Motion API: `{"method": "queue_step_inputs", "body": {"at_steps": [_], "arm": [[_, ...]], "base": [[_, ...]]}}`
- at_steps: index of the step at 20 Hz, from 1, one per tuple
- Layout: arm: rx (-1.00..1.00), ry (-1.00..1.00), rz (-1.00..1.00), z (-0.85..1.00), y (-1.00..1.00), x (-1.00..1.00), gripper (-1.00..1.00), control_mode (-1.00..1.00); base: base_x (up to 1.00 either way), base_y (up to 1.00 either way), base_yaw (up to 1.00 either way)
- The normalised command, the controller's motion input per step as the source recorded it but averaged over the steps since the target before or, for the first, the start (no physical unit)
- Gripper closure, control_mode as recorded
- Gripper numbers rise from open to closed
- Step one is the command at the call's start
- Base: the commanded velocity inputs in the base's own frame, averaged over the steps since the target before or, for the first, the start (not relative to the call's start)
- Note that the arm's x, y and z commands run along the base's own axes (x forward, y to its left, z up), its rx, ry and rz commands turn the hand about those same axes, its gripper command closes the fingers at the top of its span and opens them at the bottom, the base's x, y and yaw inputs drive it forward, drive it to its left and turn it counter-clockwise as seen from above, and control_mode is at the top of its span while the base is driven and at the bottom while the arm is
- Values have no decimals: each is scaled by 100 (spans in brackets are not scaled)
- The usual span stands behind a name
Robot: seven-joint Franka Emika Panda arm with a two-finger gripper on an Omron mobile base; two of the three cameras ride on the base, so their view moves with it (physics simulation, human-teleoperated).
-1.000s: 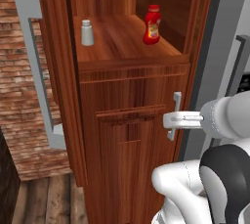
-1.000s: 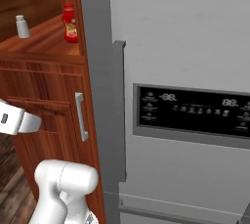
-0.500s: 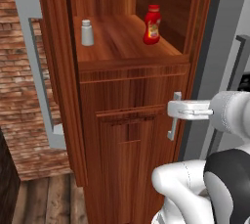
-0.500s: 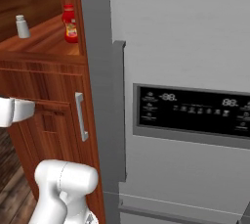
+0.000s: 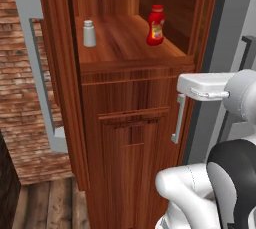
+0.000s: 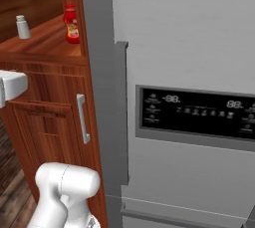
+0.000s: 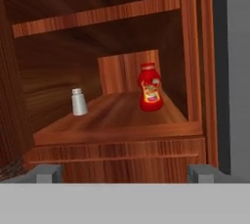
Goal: Collect the turmeric, ketchup, and shaker from the cabinet and place them next to the stove.
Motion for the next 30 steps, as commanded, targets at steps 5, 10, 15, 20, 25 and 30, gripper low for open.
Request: {"method": "queue_step_inputs", "body": {"at_steps": [5,10,15,20,25,30], "arm": [[0,-6,0,64,4,4,-100,-100],[0,0,0,34,11,17,-100,-100],[-2,0,-3,12,2,24,-100,-100],[-1,1,-8,1,0,31,-100,-100],[0,0,-2,-1,0,24,-100,-100],[0,0,0,-15,0,19,-100,-100]], "base": [[0,0,0],[0,0,0],[0,0,0],[0,0,0],[0,0,0],[0,0,0]]}}
